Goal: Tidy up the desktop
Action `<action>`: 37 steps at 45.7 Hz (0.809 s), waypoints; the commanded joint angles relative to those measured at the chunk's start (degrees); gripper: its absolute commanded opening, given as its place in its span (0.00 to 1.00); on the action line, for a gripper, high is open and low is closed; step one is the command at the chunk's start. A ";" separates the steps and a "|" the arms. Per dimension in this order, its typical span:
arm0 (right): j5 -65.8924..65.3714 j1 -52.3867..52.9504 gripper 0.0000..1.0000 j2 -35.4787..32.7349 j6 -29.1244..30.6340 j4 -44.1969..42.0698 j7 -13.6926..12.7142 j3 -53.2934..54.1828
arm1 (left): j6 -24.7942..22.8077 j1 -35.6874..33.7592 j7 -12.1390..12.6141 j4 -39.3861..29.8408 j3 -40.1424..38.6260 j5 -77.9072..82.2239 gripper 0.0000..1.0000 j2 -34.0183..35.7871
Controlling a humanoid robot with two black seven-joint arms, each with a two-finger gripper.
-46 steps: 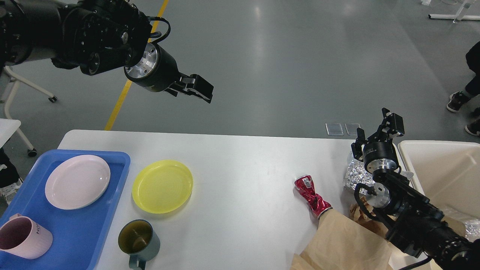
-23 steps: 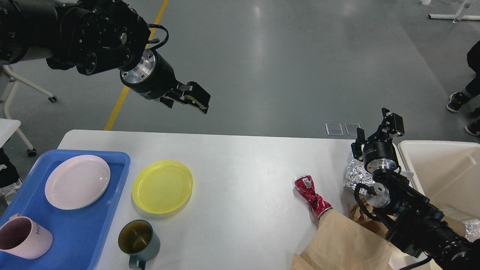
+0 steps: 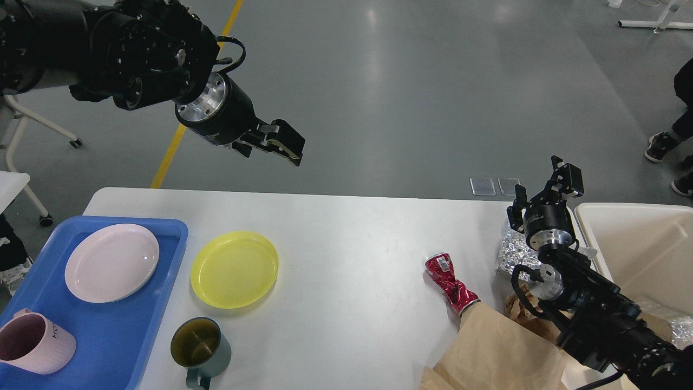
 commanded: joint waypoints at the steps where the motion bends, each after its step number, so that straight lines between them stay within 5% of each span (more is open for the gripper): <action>1: 0.01 0.09 1.00 0.00 0.00 0.00 0.00 0.00 | 0.02 0.12 -0.01 0.00 -0.02 0.01 0.96 -0.09; 37: 0.01 0.00 1.00 0.00 0.00 0.00 0.00 0.00 | 0.02 3.20 -0.01 0.00 -0.46 0.01 0.96 -1.32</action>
